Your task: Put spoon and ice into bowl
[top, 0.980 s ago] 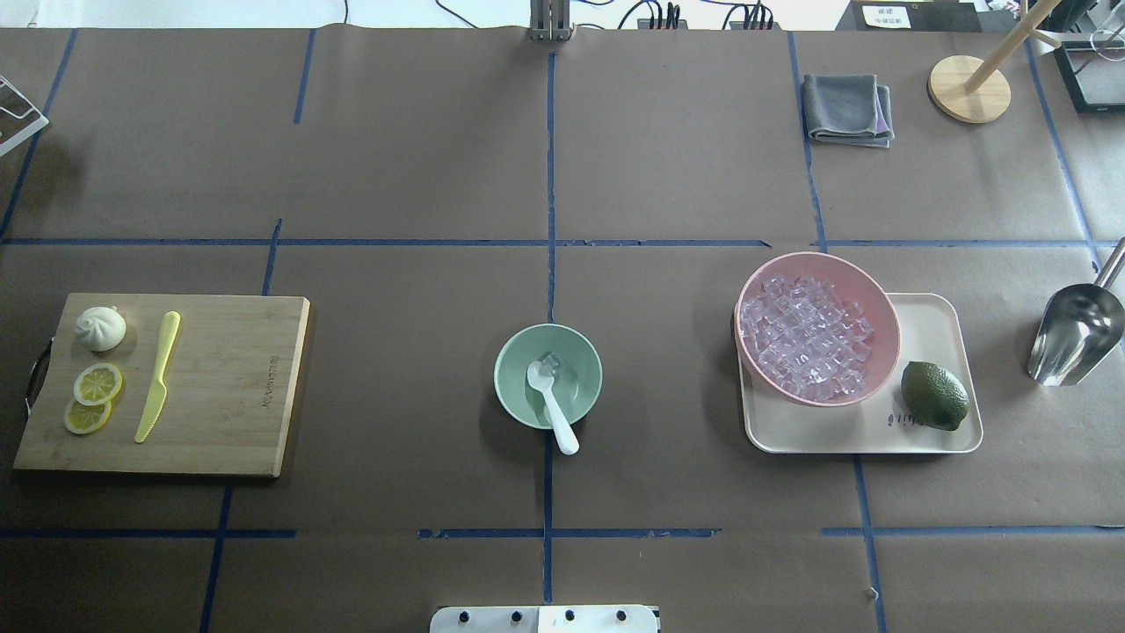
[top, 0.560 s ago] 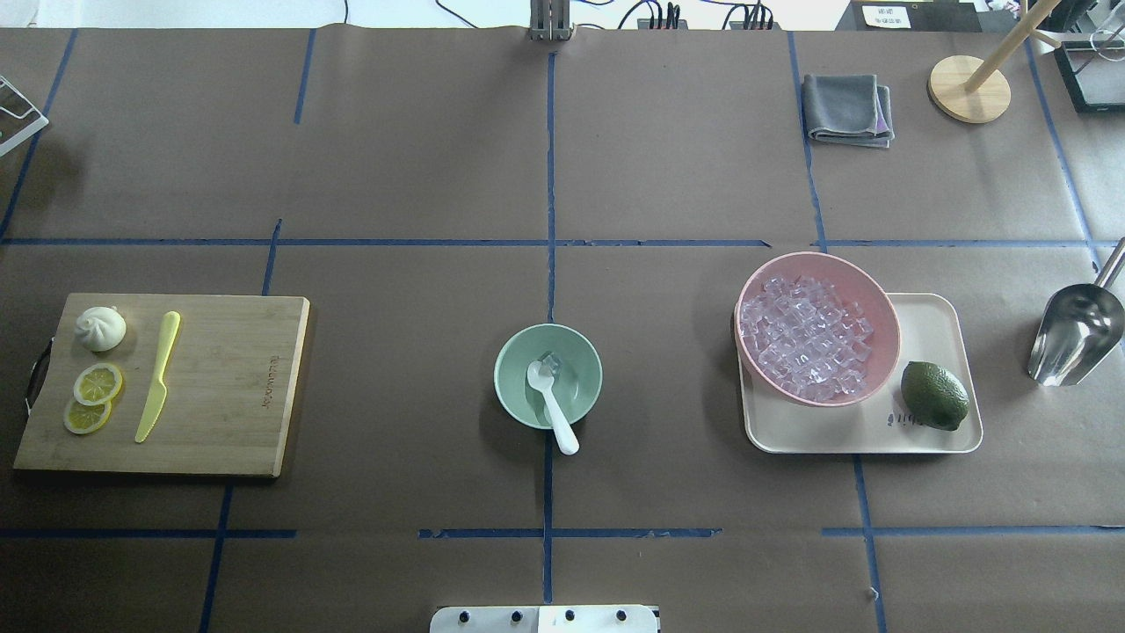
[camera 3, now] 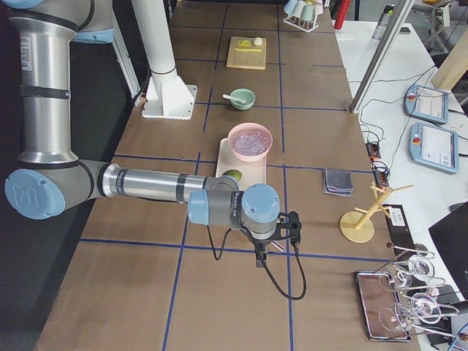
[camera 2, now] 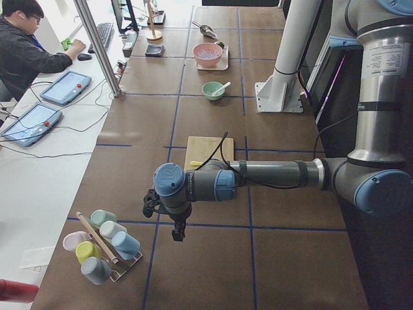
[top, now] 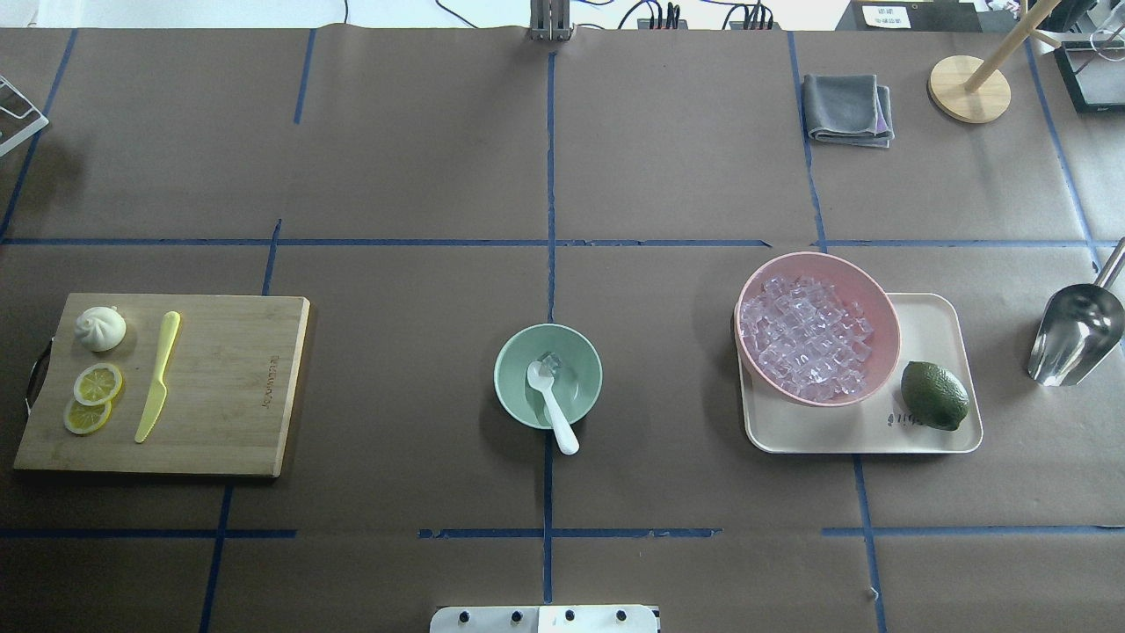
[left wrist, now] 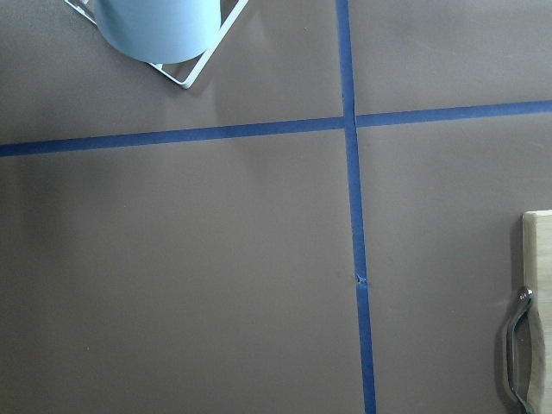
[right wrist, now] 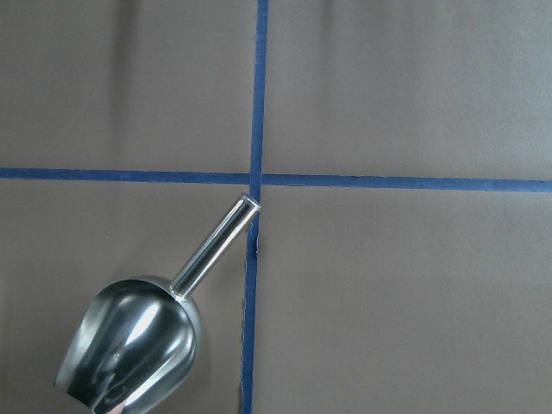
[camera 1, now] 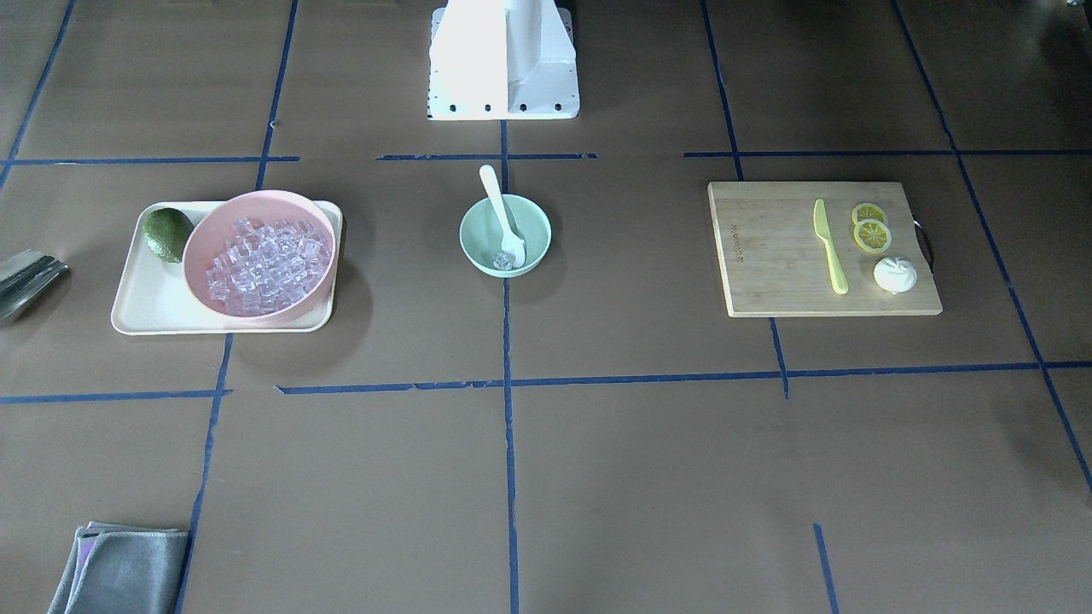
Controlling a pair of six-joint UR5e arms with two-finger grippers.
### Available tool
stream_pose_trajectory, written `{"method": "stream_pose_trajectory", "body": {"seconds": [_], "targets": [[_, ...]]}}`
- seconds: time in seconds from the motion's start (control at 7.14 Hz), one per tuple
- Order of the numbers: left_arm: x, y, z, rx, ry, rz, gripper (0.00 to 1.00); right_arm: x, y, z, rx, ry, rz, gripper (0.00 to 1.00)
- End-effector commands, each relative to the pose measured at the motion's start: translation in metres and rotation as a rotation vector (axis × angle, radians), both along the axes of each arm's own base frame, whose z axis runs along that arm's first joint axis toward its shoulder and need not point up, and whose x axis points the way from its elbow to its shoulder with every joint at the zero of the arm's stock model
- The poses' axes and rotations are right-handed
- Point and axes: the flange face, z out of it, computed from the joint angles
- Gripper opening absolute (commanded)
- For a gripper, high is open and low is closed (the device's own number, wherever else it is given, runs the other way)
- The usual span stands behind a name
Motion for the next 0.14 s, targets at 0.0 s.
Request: {"method": "stream_pose_trajectory", "body": {"seconds": [0.0], "targets": [[0.0005, -0.0007, -0.0003, 0.001, 0.000, 0.001, 1.00, 0.0001, -0.0001, 0.0000, 0.000, 0.001, 0.000, 1.00]]}}
